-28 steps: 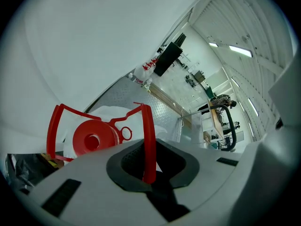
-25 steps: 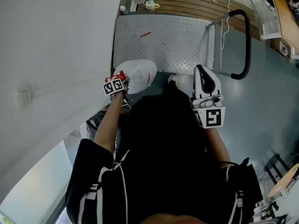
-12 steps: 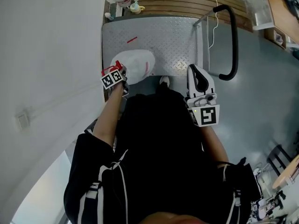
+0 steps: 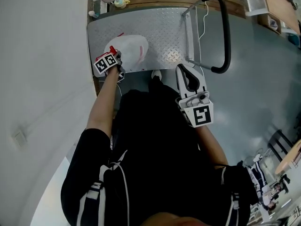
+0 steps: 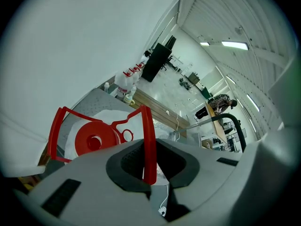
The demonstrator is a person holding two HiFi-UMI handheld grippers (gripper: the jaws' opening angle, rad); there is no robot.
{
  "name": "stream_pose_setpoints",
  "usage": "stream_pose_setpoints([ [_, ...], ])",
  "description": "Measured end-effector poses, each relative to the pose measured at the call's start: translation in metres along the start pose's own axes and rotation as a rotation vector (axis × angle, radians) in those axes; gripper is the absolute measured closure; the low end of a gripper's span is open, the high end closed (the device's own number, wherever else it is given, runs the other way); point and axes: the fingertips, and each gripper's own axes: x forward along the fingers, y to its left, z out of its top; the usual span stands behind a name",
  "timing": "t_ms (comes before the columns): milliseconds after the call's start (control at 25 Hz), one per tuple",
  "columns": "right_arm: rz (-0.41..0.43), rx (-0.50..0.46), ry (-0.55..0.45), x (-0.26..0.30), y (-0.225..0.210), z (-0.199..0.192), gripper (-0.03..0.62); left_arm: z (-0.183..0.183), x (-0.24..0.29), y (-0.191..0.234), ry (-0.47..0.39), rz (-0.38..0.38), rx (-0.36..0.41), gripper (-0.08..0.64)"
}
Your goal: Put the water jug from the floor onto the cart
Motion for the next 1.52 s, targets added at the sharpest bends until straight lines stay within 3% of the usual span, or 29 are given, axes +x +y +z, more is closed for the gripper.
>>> stream_pose_setpoints([
  [160, -0.102, -0.010, 0.019, -0.010, -0.031, -0.008, 0.572, 0.002, 0.025, -0.019, -0.024, -0.044, -0.013, 0.506],
  [320, -0.159, 0.000, 0.029, -0.023, -0.041, -0.012, 0.572, -0.005, 0.041, -0.042, 0.002, -0.071, 0.041, 0.505],
  [600, -0.110, -0.026, 0.011, -0.023, -0.025, -0.006, 0.572, -0.015, 0.052, -0.056, 0.025, -0.071, 0.094, 0.505],
  [720, -0.103, -0.024, 0.011, -0.028, -0.023, -0.008, 0.572, -0.017, 0.055, -0.070, 0.024, -0.117, 0.097, 0.493],
  [840, -0.101, -0.015, 0.013, -0.030, -0.020, -0.013, 0.572, -0.023, 0.055, -0.082, 0.032, -0.169, 0.110, 0.425],
  [1000, -0.062, 0.029, 0.064, -0.031, -0.010, -0.025, 0.572, -0.022, 0.042, -0.102, 0.003, -0.244, 0.126, 0.417],
  [1160, -0.006, 0.028, 0.041, -0.028, 0.013, -0.017, 0.572, -0.026, 0.016, -0.124, -0.024, -0.316, 0.239, 0.417],
  [1400, 0.029, -0.011, 0.017, -0.028, 0.045, -0.009, 0.572, -0.044, -0.044, -0.142, -0.105, -0.321, 0.547, 0.417],
  [1520, 0.018, -0.007, 0.025, -0.034, 0.061, -0.012, 0.572, -0.056, -0.078, -0.149, -0.173, -0.345, 0.628, 0.417],
])
